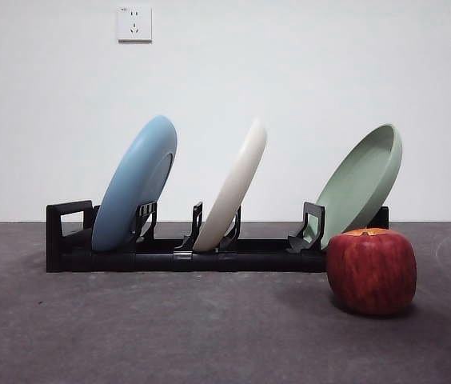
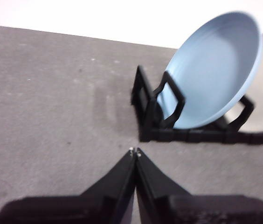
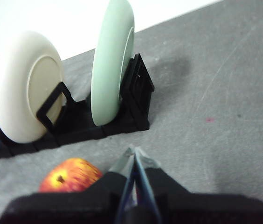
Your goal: Take the blue plate from the plate rack,put the plate on the table,take the apple from the table,put the apple in the plate
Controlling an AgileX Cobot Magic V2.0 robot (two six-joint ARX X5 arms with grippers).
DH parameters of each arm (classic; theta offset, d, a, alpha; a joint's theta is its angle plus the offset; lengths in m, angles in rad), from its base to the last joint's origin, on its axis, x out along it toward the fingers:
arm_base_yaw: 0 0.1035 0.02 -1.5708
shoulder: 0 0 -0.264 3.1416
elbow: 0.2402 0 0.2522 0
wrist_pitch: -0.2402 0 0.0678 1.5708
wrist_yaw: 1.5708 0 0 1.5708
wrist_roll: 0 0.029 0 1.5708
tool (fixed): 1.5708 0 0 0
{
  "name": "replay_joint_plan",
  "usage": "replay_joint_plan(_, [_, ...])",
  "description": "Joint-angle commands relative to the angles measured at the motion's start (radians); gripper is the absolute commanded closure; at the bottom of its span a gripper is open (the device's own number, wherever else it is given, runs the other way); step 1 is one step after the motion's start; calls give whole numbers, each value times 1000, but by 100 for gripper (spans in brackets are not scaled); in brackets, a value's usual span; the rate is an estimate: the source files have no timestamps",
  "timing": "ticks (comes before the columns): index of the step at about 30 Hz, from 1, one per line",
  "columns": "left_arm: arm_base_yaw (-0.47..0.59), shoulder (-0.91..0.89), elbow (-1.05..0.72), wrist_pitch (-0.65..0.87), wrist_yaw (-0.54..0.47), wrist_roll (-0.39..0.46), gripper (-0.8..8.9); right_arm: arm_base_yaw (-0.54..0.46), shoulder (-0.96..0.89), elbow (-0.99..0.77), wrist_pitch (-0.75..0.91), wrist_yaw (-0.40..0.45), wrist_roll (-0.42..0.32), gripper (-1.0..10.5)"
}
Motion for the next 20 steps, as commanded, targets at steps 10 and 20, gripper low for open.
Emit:
replay_joint_plan(10, [2, 239, 309, -73, 67, -63, 819, 1, 287, 381, -161, -27, 34, 957])
replay_joint_plan(20, [2, 600, 649, -241, 201, -24, 818, 1, 599, 785, -403, -85, -135, 947])
